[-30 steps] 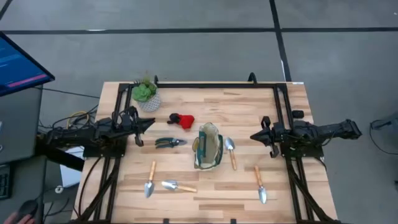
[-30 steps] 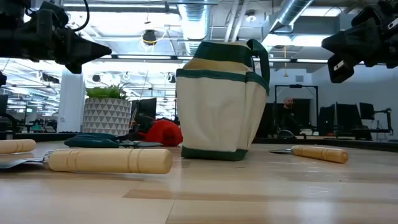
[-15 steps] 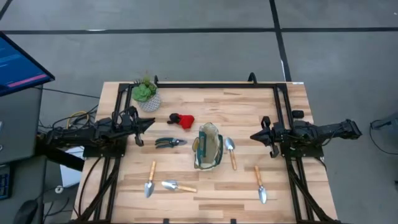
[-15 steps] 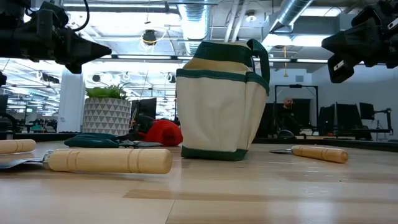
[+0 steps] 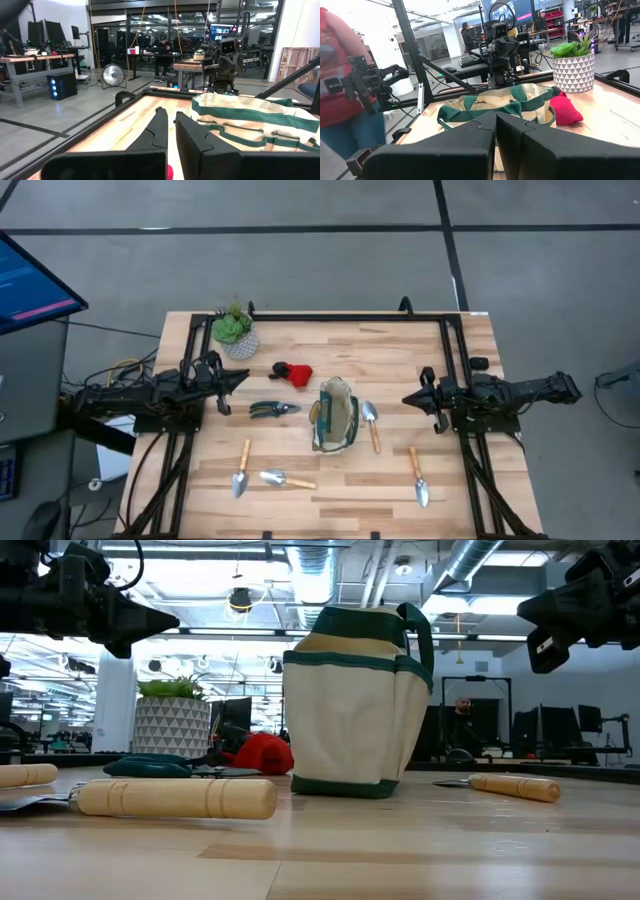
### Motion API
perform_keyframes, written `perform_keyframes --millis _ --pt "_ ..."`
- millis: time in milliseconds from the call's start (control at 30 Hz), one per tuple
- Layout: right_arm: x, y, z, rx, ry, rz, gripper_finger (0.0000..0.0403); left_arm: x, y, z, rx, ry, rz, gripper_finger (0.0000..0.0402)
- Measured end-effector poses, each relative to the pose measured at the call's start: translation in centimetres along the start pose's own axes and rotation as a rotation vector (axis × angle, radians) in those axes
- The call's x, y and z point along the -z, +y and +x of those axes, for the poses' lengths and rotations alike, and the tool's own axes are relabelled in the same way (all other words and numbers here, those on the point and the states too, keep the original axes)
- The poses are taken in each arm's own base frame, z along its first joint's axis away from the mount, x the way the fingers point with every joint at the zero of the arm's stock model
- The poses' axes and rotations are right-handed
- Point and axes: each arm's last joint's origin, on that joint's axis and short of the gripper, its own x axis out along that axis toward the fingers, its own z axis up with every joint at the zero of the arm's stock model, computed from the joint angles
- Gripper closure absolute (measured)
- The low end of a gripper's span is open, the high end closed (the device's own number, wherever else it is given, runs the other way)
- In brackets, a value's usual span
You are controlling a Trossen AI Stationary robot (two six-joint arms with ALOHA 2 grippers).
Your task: Pick & Place Garden tools in Gardening bag
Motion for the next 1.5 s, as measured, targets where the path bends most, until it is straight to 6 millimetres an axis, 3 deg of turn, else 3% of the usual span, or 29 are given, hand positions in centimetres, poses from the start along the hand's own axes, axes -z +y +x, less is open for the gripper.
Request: perform_keyframes --millis 400,733,867,1067,1267,1500 --pt "0.0 0.0 0.0 0.000 0.000 0.000 0.0397 0.0 0.0 0.0 0.005 -0.001 -0.028 0.0399" --pt "0.0 0.0 0.0 0.000 0.000 0.000 0.0397 -0.6 -0.3 0.0 0.124 -0.026 -0.617 0.0399" --pt "0.0 0.0 0.0 0.000 0.000 0.000 0.0397 -1.3 0.1 -0.1 0.014 -0.137 -0.730 0.0399" --pt "0.0 0.0 0.0 0.000 0.000 0.000 0.0397 -4.0 0.7 -0.5 0.031 -0.453 -1.090 0.0399" --pt "0.0 0.0 0.0 0.000 0.000 0.000 0.0397 -6.0 0.7 -0.3 0.046 -0.607 -1.029 0.0399" --pt "0.0 0.0 0.0 0.000 0.000 0.000 0.0397 -9.3 -0.3 3.2 -0.021 -0.525 -1.021 0.0399"
